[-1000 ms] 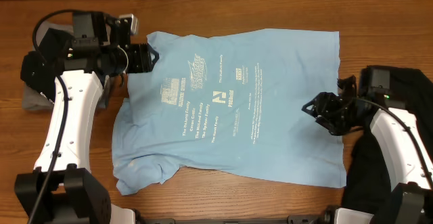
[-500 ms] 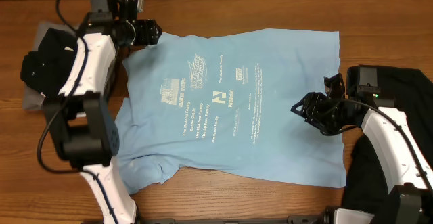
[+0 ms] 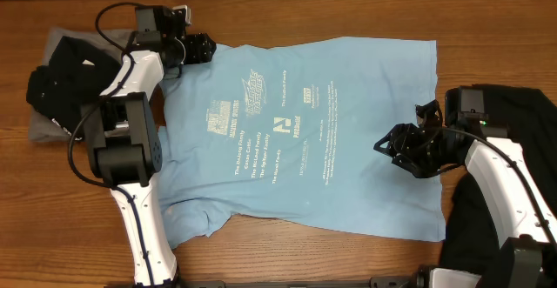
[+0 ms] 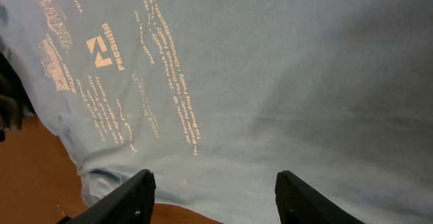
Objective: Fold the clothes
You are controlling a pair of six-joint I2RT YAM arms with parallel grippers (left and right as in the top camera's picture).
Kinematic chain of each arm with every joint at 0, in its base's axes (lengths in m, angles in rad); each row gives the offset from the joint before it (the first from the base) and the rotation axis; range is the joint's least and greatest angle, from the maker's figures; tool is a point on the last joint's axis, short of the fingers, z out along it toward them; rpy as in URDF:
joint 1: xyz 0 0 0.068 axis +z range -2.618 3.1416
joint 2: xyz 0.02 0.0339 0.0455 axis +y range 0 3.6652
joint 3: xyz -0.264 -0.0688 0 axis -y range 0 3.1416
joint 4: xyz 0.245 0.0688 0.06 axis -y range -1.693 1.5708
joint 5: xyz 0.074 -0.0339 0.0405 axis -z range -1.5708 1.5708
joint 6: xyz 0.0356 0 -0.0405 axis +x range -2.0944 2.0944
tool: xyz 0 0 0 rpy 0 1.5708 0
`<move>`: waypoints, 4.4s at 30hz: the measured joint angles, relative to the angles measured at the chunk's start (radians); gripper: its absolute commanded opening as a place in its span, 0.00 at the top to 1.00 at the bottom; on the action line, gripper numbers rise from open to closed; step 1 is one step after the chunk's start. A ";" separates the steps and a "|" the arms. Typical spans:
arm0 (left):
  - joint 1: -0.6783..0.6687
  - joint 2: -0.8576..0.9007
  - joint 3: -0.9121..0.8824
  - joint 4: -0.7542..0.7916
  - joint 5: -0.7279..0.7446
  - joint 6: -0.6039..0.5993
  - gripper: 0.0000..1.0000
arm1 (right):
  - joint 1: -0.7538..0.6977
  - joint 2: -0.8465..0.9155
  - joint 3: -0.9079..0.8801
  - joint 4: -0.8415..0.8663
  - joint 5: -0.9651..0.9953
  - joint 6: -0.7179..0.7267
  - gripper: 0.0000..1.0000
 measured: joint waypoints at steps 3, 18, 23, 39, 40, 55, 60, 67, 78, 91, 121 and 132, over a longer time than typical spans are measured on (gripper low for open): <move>-0.008 0.014 0.001 0.041 0.024 -0.028 0.52 | 0.000 0.000 0.000 -0.008 0.000 0.000 0.40; -0.050 0.025 0.001 0.270 0.388 -0.124 0.91 | 0.000 0.000 0.000 -0.047 0.000 0.000 0.43; -0.050 -0.066 0.002 0.117 0.425 -0.089 0.92 | 0.000 0.000 0.000 -0.047 0.000 0.000 0.43; -0.117 -0.277 0.001 -0.794 -0.029 0.327 0.36 | 0.000 0.000 0.000 -0.003 0.000 0.000 0.45; -0.118 -0.276 0.000 -0.792 -0.037 0.332 0.29 | 0.000 0.000 0.000 -0.003 0.000 0.000 0.44; -0.171 -0.185 0.000 -0.690 -0.090 0.322 0.48 | 0.000 0.000 0.000 -0.004 0.000 0.000 0.44; -0.191 -0.115 -0.001 -0.693 -0.105 0.316 0.57 | 0.000 0.000 0.000 -0.009 0.000 -0.001 0.44; -0.190 -0.116 -0.001 -0.731 -0.141 0.296 0.77 | 0.000 0.000 0.000 -0.008 0.000 0.000 0.45; -0.187 -0.153 0.107 -0.843 -0.154 0.292 0.95 | 0.000 0.000 0.000 -0.013 0.000 0.000 0.44; -0.187 -0.251 0.275 -1.007 -0.204 0.290 0.49 | 0.000 0.000 0.000 -0.019 0.000 0.000 0.45; -0.181 -0.126 0.264 -1.106 -0.230 0.270 0.96 | 0.000 0.000 0.000 -0.031 0.000 0.000 0.45; -0.181 -0.158 0.595 -1.270 -0.256 0.270 0.96 | 0.000 0.000 0.000 -0.031 0.000 -0.001 0.44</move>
